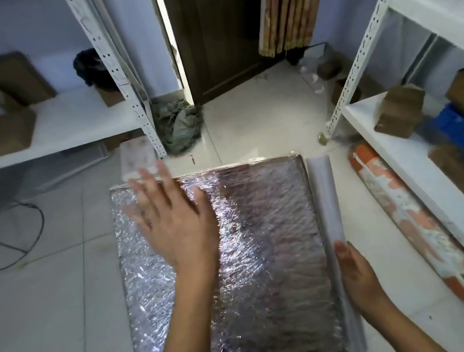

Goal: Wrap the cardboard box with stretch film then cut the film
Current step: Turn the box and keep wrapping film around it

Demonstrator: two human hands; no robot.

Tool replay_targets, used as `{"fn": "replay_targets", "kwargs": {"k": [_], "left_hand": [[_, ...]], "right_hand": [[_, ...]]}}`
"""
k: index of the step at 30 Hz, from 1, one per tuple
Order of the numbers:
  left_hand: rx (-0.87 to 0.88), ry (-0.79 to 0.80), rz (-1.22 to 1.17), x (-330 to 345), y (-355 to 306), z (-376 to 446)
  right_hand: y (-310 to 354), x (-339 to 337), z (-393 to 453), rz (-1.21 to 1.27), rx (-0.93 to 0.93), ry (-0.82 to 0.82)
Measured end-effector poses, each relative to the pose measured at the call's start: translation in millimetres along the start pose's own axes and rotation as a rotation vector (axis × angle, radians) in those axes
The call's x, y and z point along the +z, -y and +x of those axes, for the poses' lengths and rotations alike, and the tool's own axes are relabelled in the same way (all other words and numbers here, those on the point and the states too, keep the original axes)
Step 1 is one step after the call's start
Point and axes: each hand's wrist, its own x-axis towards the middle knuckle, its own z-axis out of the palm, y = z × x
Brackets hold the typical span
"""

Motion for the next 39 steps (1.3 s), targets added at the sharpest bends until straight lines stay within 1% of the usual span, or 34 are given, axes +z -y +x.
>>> {"fn": "replay_targets", "kwargs": {"k": [1,2,4,8,9,12,19,22,23,27,33,36,37,39], "left_hand": [[-0.056,-0.011,-0.004,-1,12,4],[-0.077,-0.019,-0.019,-2,22,8],[-0.06,-0.028,-0.05,0,32,11],[-0.044,-0.031,-0.072,6,31,17],[-0.036,-0.027,-0.079,7,30,20],[-0.019,-0.045,-0.104,12,31,24],[-0.003,-0.074,-0.128,11,31,20],[-0.003,-0.087,-0.133,10,32,15],[-0.002,-0.092,-0.131,10,33,14],[0.004,-0.113,-0.113,8,34,11],[-0.014,-0.129,-0.094,2,30,0],[-0.02,-0.153,-0.088,-2,32,-6],[-0.019,-0.163,-0.088,-3,33,-9],[-0.031,-0.172,-0.076,-6,33,-15]], "right_hand": [[2,1,0,-0.006,-0.003,-0.002],[3,1,1,-0.003,-0.001,-0.005],[5,0,3,0.01,0.031,0.01],[23,-8,2,0.003,0.15,0.115],[27,-12,-1,-0.02,0.13,0.13],[37,-21,-2,-0.116,0.083,0.096],[28,-24,4,0.047,0.117,0.054],[27,-22,8,0.317,0.234,0.093],[28,-22,8,0.361,0.259,0.116],[16,-29,14,0.359,0.287,0.152],[-2,-38,31,0.292,0.224,0.138],[0,-34,34,0.247,0.218,0.205],[-3,-33,35,0.287,0.251,0.248],[-2,-33,34,0.37,0.375,0.316]]}}
